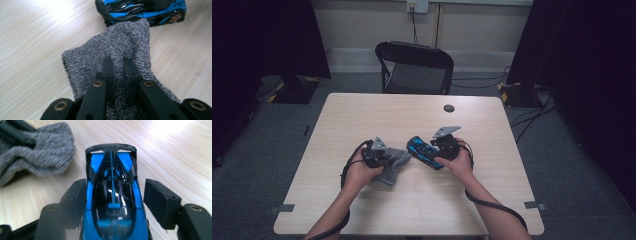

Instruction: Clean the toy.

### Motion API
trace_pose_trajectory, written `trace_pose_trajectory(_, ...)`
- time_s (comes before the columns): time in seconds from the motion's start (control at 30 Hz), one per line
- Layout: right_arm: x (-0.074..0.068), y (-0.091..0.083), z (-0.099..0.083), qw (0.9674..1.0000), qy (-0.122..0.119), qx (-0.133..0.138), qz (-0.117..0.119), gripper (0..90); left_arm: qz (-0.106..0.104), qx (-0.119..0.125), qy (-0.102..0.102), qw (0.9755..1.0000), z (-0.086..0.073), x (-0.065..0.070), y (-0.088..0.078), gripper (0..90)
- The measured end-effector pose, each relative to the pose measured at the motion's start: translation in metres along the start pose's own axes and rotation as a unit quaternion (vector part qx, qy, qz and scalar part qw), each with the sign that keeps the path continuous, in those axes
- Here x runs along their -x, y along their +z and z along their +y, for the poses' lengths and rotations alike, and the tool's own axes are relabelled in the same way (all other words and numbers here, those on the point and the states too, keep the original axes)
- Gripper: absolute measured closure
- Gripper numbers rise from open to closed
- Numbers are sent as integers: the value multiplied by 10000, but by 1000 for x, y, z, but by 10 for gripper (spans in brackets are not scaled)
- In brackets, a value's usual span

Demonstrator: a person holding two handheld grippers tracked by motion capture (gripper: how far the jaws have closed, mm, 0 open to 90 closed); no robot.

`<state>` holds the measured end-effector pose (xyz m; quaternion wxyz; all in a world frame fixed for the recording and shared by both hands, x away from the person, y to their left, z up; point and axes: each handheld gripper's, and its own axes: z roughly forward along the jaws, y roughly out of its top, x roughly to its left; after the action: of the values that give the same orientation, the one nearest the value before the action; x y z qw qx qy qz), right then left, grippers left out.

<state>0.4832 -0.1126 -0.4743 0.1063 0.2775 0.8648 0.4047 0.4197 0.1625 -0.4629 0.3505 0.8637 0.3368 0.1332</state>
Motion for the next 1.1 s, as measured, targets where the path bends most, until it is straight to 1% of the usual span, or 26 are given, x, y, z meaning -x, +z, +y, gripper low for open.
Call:
trace_pose_trajectory(0.03, 0, 0, 0, 10000, 0, 0, 0, 367, 0, 0, 0, 10000, 0, 0, 0, 817)
trace_pose_trajectory(0.07, 2, 5, 2, 10000, -4, -57, -50, 379, -27, -4, 19, 10000, 0, 1, 0, 817)
trace_pose_trajectory(0.1, 2, 5, 2, 10000, -4, -57, -50, 379, -62, -10, 17, 10000, -1, 2, 0, 817)
trace_pose_trajectory(0.13, 3, 9, 2, 9999, 6, -105, -14, 390, -68, 1, 40, 10000, -2, 4, 1, 817)
trace_pose_trajectory(0.2, 3, 10, 2, 9999, -7, -105, 1, 392, -97, 11, 32, 9999, -2, 5, 1, 817)
trace_pose_trajectory(0.27, 3, 11, 2, 10000, 39, -77, 13, 392, -103, 32, 29, 9999, -4, 8, 2, 817)
trace_pose_trajectory(0.3, 3, 12, 2, 10000, 35, -62, 15, 392, -93, 26, 63, 9999, -4, 9, 3, 817)
trace_pose_trajectory(0.33, 3, 11, 1, 10000, -71, -67, 15, 395, -83, 29, 80, 9999, -6, 11, 4, 810)
trace_pose_trajectory(0.4, 4, 10, 1, 9999, -24, -113, 16, 393, -85, 19, 79, 9999, -7, 12, 6, 806)
trace_pose_trajectory(0.47, 3, 9, 1, 9999, -59, -113, 3, 395, -70, 33, 73, 9999, -8, 13, 7, 800)
trace_pose_trajectory(0.5, 1, 8, 0, 9999, -128, -103, -53, 400, -71, 37, 57, 10000, -8, 13, 8, 796)
trace_pose_trajectory(0.53, 1, 8, 0, 9998, -164, -80, -54, 413, -66, 53, 32, 10000, -8, 13, 8, 788)
trace_pose_trajectory(0.6, 0, 7, 0, 9998, -159, -80, -28, 417, -44, 71, 38, 10000, -9, 13, 9, 773)
trace_pose_trajectory(0.63, -1, 7, -1, 9999, -114, -41, -2, 409, -16, 88, 58, 9999, -9, 13, 9, 761)
trace_pose_trajectory(0.67, -2, 6, 0, 9999, -106, 63, 30, 425, -2, 104, 80, 9999, -10, 13, 10, 735)
trace_pose_trajectory(0.7, -4, 6, 1, 9999, -165, 18, -2, 439, 12, 108, 104, 9999, -10, 14, 11, 693)
trace_pose_trajectory(0.73, -7, 9, 1, 9994, -327, -126, -75, 452, 26, 85, 137, 9999, -12, 14, 13, 628)
trace_pose_trajectory(0.8, -8, 10, 1, 9993, -345, -109, -96, 456, 46, 78, 140, 9999, -13, 14, 14, 564)
trace_pose_trajectory(0.83, -8, 10, 1, 9993, -345, -109, -96, 456, 70, 66, 163, 9998, -13, 13, 14, 564)
trace_pose_trajectory(0.87, -7, 10, 0, 9994, -331, -60, -93, 459, 65, 44, 144, 9999, -14, 13, 14, 517)
trace_pose_trajectory(0.93, -7, 10, 0, 9994, -324, -33, -94, 459, 9, -6, 158, 9999, -17, 13, 16, 510)
trace_pose_trajectory(0.97, -8, 11, -1, 9994, -325, -11, -103, 460, 21, 30, 200, 9998, -19, 13, 18, 499)
trace_pose_trajectory(1.0, -9, 11, -1, 9992, -372, -13, -132, 461, 11, 57, 196, 9998, -20, 14, 19, 499)
trace_pose_trajectory(1.03, -9, 11, -1, 9991, -396, -10, -157, 462, -3, 55, 213, 9998, -21, 14, 18, 510)
trace_pose_trajectory(1.07, -11, 11, -1, 9990, -402, -18, -219, 462, -2, 36, 225, 9997, -21, 14, 18, 556)
trace_pose_trajectory(1.1, -11, 11, -1, 9990, -402, -18, -219, 462, -20, 32, 210, 9998, -21, 14, 18, 556)
